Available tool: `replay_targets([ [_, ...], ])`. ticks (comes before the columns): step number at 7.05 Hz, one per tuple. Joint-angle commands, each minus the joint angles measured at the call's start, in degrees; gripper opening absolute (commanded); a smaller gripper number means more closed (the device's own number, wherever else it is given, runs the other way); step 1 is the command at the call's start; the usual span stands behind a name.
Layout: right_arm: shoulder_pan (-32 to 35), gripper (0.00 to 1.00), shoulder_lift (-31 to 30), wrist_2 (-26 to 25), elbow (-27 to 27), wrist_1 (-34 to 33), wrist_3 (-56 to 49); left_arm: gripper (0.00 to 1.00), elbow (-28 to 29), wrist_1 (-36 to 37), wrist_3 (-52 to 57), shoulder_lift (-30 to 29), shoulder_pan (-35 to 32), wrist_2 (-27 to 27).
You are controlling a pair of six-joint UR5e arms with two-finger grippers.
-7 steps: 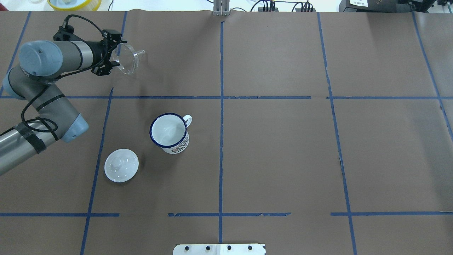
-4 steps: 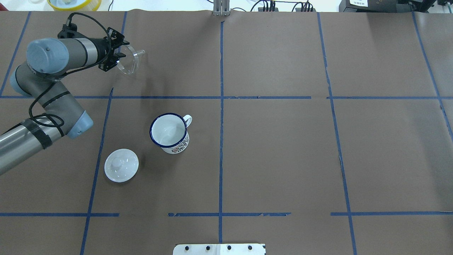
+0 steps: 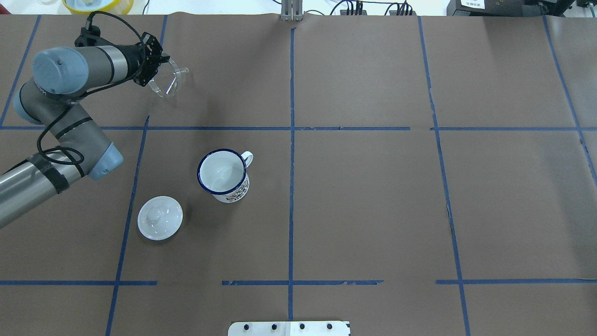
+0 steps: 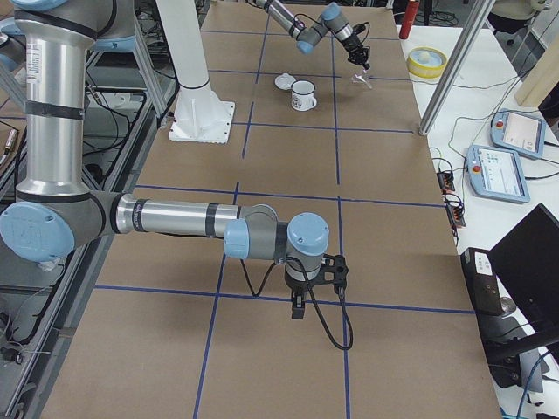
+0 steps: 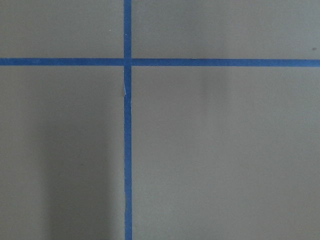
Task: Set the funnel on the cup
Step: 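Lift the glass funnel and carry it toward the mug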
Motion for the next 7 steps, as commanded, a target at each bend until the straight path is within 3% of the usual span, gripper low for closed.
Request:
replay_targets([
  [1,0.00,1.00,0.00,0.00,0.00,0.00,0.00,0.00,-6.05,-1.35,0.40,-0.11,-2.35,-0.08],
  [2,0.00,1.00,0.00,0.00,0.00,0.00,0.00,0.00,-11.75,1.70,0.92,-0.20,-3.58,-1.74],
  [3,0.00,1.00,0.00,0.00,0.00,0.00,0.00,0.00,-16.94,10.78,5.28,-0.37,-4.20,-9.93],
  [4,0.00,1.00,0.00,0.00,0.00,0.00,0.00,0.00,-27.00,24.18,11.41,0.32,-4.64,-13.76],
  [5,0.00,1.00,0.00,0.00,0.00,0.00,0.00,0.00,-36.93,44.59,21.66,-0.54,-4.47,-16.32],
  [6,0.00,1.00,0.00,0.00,0.00,0.00,0.00,0.00,-43.21,60.02,28.37,-3.16,-4.47,-17.65],
  [7,0.00,1.00,0.00,0.00,0.00,0.00,0.00,0.00,-45.53,69.84,29.22,-6.23,-2.99,-18.01],
])
